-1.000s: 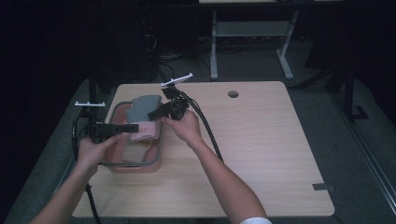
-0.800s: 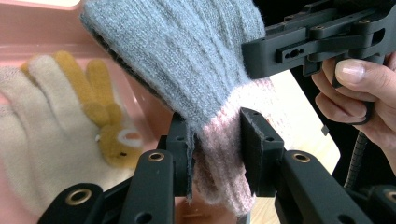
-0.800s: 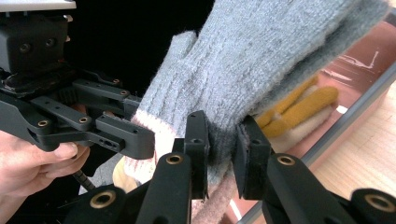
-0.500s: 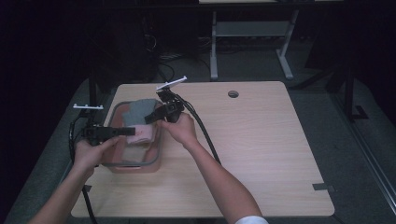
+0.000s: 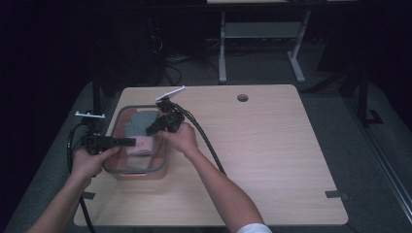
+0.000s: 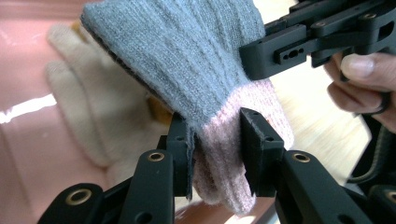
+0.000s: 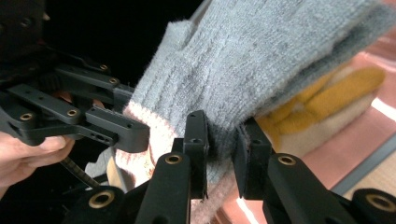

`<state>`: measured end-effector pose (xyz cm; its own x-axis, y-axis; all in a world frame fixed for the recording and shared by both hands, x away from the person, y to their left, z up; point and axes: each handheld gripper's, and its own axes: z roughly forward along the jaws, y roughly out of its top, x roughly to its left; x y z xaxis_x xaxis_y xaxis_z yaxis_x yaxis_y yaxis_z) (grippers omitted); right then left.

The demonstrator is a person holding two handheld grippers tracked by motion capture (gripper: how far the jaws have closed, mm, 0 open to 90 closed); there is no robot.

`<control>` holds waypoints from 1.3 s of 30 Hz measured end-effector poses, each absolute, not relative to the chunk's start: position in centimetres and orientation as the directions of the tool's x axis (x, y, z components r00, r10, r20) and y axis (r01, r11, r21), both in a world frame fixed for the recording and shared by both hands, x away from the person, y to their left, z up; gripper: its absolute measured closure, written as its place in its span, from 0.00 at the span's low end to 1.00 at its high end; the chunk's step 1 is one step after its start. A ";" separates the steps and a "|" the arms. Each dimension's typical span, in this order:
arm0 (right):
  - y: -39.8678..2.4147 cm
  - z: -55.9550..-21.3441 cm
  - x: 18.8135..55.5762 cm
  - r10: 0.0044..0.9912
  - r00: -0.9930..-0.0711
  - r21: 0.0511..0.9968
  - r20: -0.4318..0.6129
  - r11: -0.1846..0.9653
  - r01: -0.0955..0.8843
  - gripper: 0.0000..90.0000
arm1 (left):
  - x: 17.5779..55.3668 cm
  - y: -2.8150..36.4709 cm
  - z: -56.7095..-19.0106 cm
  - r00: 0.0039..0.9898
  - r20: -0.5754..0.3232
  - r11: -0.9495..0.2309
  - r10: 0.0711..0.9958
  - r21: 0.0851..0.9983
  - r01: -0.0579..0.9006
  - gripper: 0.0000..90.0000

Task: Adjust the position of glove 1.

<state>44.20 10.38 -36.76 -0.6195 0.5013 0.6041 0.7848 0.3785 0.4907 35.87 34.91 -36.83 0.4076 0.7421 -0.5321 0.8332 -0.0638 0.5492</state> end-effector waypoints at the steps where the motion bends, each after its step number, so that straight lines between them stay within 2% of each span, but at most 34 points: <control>1: 10.6 -37.1 44.3 0.508 -0.615 0.478 0.602 0.388 0.788 0.85 | 35.9 34.8 -37.0 0.408 -0.523 -0.073 0.748 0.546 0.834 0.75; 9: 11.6 -38.4 44.5 0.526 -0.609 0.439 0.594 0.423 0.793 0.85 | 35.9 35.2 -38.1 0.398 -0.499 -0.102 0.770 0.519 0.849 0.75; 21: 12.6 -39.0 44.4 0.561 -0.635 0.429 0.530 0.469 0.772 0.81 | 36.2 35.1 -39.3 0.384 -0.451 -0.137 0.806 0.488 0.862 0.74; 29: 11.4 -38.1 44.7 0.592 -0.637 0.453 0.494 0.450 0.770 0.76 | 36.2 35.4 -39.3 0.375 -0.435 -0.125 0.819 0.503 0.855 0.71; 39: 9.9 -37.3 44.8 0.594 -0.622 0.469 0.510 0.414 0.780 0.69 | 36.2 35.7 -38.9 0.360 -0.428 -0.101 0.829 0.518 0.849 0.66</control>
<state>44.76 9.86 -37.34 -0.6219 0.5943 0.5099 0.7802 0.4139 0.4690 36.16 35.68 -38.93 0.3596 0.8290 -0.4283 0.8494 -0.1008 0.5181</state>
